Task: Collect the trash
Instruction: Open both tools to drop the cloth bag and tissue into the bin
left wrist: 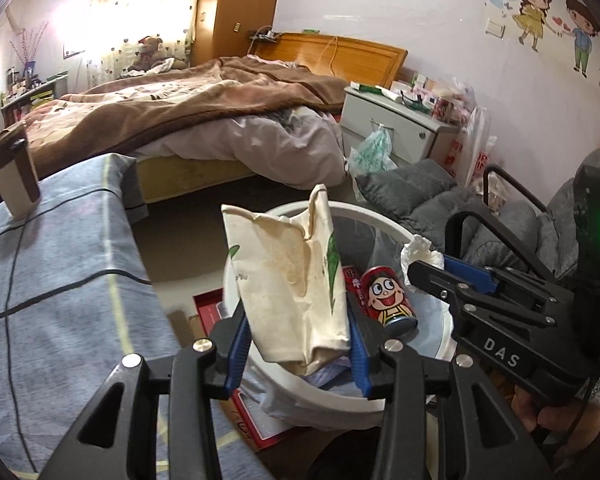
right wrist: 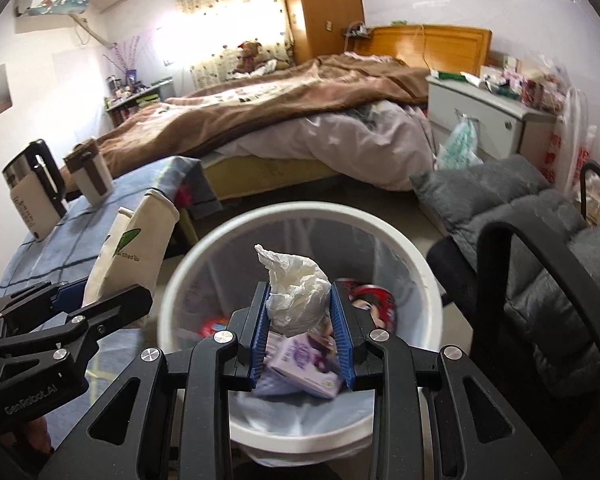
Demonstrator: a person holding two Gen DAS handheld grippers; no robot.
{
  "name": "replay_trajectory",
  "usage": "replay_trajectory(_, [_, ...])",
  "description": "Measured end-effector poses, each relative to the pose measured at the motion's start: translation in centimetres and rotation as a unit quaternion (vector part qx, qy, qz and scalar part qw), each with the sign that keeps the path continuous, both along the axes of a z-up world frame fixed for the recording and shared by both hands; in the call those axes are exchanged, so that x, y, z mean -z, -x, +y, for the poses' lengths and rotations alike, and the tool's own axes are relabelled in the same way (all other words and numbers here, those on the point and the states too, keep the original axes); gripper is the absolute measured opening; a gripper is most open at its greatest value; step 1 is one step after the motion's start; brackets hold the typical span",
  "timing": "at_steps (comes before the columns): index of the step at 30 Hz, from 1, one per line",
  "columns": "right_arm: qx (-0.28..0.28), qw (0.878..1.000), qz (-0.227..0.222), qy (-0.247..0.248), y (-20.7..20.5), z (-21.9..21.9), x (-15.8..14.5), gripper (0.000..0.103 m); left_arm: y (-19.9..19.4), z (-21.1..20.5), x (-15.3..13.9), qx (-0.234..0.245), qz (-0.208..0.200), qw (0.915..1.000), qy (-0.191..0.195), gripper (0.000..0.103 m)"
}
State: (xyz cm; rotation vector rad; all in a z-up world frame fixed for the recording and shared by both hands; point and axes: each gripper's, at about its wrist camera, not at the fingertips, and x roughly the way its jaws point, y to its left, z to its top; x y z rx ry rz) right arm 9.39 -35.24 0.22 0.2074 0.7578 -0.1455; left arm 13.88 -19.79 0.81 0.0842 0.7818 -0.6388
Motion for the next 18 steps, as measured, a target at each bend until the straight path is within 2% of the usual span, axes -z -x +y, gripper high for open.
replay_trajectory(11, [0.025, 0.999, 0.043, 0.013, -0.8, -2.2, 2.9, 0.033, 0.0, -2.4, 1.6, 0.006, 0.013, 0.9996, -0.026, 0.047])
replay_trajectory(14, [0.033, 0.998, 0.051, 0.012, -0.8, -2.6, 3.4, 0.039, -0.2, -2.6, 1.6, 0.008, 0.022, 0.9994, -0.025, 0.055])
replay_trajectory(16, [0.037, 0.998, 0.053, 0.010, -0.7, -2.9, 3.5, 0.047, -0.1, -2.5, 1.5, 0.006, 0.017, 0.9995, -0.027, 0.056])
replay_trajectory(18, [0.039, 0.998, 0.052, 0.006, -0.6, -3.0, 3.5, 0.051, 0.0, -2.5, 1.4, 0.004, 0.014, 0.9995, -0.027, 0.056])
